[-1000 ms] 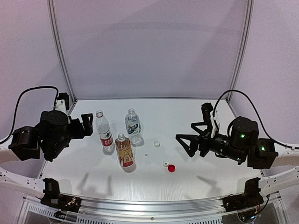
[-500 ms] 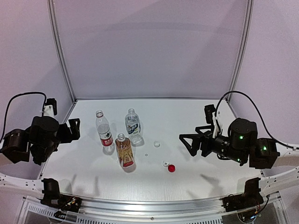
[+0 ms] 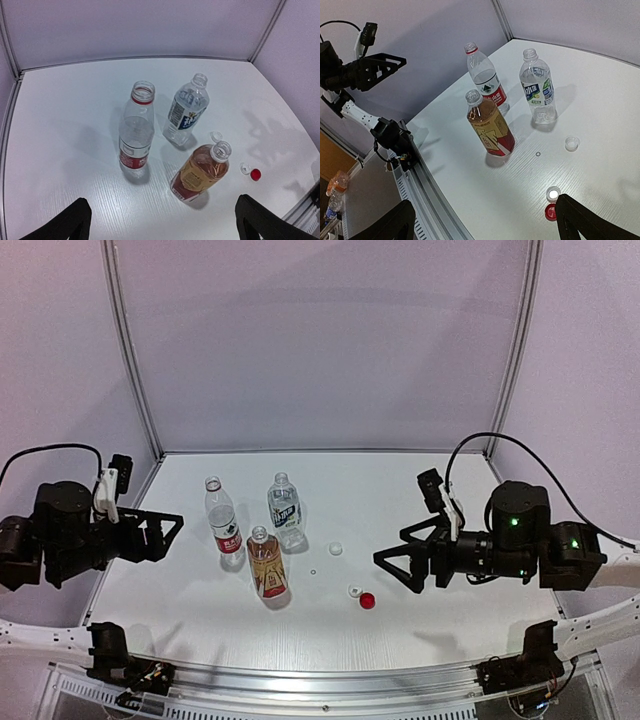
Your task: Unscrew the bottle caps
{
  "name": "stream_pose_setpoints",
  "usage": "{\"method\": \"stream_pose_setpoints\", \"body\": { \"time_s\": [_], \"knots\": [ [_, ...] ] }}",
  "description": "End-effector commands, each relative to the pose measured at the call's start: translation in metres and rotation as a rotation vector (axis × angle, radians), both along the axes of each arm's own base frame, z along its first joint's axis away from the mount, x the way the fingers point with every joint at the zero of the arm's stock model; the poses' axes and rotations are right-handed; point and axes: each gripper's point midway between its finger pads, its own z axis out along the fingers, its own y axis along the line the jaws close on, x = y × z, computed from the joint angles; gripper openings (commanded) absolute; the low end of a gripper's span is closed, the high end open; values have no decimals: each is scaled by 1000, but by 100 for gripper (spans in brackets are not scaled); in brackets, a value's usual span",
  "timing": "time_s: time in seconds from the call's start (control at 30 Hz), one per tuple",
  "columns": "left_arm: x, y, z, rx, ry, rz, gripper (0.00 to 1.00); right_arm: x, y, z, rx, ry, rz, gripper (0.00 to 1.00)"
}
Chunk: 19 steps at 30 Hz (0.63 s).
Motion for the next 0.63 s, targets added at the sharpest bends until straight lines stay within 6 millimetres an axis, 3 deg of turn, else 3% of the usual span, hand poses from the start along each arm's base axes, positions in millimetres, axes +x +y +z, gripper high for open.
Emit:
{"method": "stream_pose_setpoints", "body": {
  "time_s": [0.0, 0.6],
  "knots": [
    [-9, -10, 4, -3, 25, -89, 99, -10, 2, -6, -34, 1, 66, 99],
    [-3, -18, 4, 20, 17, -86, 99, -9, 5, -11, -43, -14, 73, 99]
  ]
}}
